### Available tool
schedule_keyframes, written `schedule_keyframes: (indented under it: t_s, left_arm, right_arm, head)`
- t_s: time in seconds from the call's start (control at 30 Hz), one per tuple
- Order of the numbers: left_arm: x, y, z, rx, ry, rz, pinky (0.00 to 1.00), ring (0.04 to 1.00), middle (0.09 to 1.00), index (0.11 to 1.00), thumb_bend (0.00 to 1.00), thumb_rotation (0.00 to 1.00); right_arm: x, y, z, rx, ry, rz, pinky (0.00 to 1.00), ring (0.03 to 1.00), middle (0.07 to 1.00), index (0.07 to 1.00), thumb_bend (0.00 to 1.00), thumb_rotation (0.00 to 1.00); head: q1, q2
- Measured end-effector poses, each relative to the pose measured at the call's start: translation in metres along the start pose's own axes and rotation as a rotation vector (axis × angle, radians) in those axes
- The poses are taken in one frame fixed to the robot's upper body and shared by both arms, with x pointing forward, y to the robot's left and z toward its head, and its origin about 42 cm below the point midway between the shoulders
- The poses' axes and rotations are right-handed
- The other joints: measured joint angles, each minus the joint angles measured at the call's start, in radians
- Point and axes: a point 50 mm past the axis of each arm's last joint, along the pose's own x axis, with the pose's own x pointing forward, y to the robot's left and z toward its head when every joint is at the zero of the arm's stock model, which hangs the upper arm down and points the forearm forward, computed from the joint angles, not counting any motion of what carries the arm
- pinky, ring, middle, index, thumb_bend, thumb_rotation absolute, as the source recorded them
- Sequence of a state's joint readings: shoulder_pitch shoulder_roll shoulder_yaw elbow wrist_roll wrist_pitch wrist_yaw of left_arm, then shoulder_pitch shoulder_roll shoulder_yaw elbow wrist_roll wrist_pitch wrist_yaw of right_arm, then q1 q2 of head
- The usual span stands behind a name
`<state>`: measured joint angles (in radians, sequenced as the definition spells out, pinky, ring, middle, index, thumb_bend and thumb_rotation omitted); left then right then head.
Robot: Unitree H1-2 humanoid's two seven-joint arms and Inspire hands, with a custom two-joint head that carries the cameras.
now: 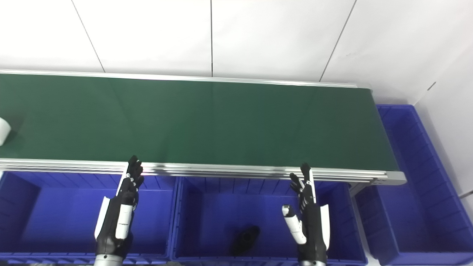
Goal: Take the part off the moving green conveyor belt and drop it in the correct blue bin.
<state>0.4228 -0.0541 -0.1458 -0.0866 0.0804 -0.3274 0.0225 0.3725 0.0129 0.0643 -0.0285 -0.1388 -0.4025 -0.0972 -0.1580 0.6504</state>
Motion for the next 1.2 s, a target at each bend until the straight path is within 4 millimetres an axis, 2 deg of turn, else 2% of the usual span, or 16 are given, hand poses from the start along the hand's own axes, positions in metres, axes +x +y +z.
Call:
schedule_keyframes:
  t_s: [0.3, 0.57, 0.7, 0.9, 1.1, 1.2]
  left_arm:
    - [0.000, 0.000, 0.000, 0.000, 0.000, -0.001, 1.00, 1.000, 1.000, 1.000, 0.71, 1.00]
    - [-0.001, -0.004, -0.003, -0.005, 0.011, -0.004, 1.00, 1.000, 1.000, 1.000, 0.72, 1.00]
    - [0.000, -0.006, -0.003, -0.003, 0.010, -0.002, 1.00, 1.000, 1.000, 1.000, 0.73, 1.00]
    - [0.000, -0.008, -0.003, -0.006, 0.010, -0.003, 1.00, 1.000, 1.000, 1.000, 0.74, 1.00]
    - [0.000, -0.009, -0.003, -0.008, 0.011, -0.002, 1.00, 1.000, 1.000, 1.000, 0.73, 1.00]
    - [0.000, -0.012, -0.005, -0.005, 0.020, -0.005, 1.00, 1.000, 1.000, 1.000, 0.72, 1.00]
  right_arm:
    - [0.000, -0.002, -0.001, -0.010, 0.002, 0.002, 0.87, 0.904, 0.996, 1.000, 0.78, 0.90]
    - [-0.002, -0.005, -0.005, -0.004, 0.016, 0.002, 0.87, 0.931, 1.000, 1.000, 0.78, 0.88]
    - [-0.002, -0.007, -0.005, -0.029, 0.014, 0.010, 0.84, 0.923, 1.000, 1.000, 0.74, 0.92]
    - [-0.002, -0.009, -0.005, -0.059, 0.010, -0.004, 0.79, 0.920, 1.000, 1.000, 0.74, 0.94]
    - [-0.003, -0.011, -0.006, -0.072, 0.011, -0.013, 0.80, 0.910, 1.000, 1.000, 0.74, 0.95]
    - [-0.004, -0.014, -0.008, -0.079, 0.014, -0.006, 0.80, 0.909, 1.000, 1.000, 0.73, 0.94]
  head:
    - [0.009, -0.005]
    - [0.051, -0.015]
    - [0.054, -0.017]
    - [0.055, -0.018]
    - [0.071, -0.032]
    - [0.092, -0.054]
